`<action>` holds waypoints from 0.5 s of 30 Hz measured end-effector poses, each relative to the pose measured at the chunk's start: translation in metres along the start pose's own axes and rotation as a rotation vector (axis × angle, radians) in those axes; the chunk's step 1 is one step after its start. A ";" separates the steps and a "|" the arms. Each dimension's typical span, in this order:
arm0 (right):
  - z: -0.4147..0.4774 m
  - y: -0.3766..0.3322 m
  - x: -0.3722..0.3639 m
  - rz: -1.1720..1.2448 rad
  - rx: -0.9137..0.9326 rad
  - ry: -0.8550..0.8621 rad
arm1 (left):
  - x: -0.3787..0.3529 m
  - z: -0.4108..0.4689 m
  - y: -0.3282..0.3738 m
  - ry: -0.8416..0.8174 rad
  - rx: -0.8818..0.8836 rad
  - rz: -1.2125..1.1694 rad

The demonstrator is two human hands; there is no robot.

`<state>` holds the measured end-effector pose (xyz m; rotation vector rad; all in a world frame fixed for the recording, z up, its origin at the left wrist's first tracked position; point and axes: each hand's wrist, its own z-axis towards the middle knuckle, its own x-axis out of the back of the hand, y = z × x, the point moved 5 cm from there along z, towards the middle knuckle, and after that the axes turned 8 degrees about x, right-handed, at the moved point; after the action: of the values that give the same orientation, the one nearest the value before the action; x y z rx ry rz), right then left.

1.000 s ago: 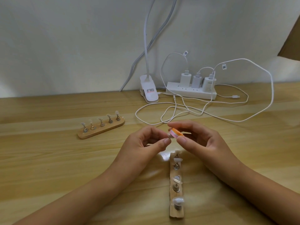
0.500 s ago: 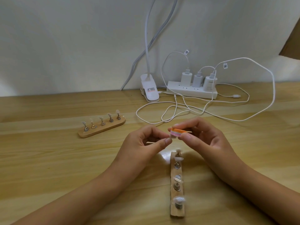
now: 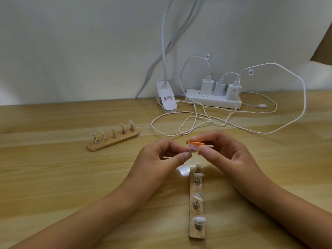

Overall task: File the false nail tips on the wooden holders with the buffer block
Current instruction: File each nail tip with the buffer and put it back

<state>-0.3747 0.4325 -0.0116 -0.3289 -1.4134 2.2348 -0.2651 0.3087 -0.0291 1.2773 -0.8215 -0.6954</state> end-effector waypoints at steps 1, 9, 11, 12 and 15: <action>0.001 0.002 0.000 -0.010 -0.032 0.009 | 0.000 0.000 0.000 0.001 0.003 0.000; 0.002 0.002 0.002 -0.031 -0.030 0.025 | 0.001 0.000 0.000 0.004 0.011 -0.007; 0.003 0.002 0.004 -0.021 -0.017 0.039 | 0.000 0.000 0.001 -0.002 0.001 -0.005; 0.002 0.000 0.004 -0.016 0.009 0.026 | 0.000 0.000 0.002 -0.003 -0.002 -0.002; 0.002 0.002 0.000 -0.022 0.000 -0.016 | 0.000 0.001 0.001 0.001 0.000 0.008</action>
<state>-0.3765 0.4304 -0.0128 -0.2948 -1.4187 2.2241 -0.2660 0.3084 -0.0283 1.2733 -0.8257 -0.6884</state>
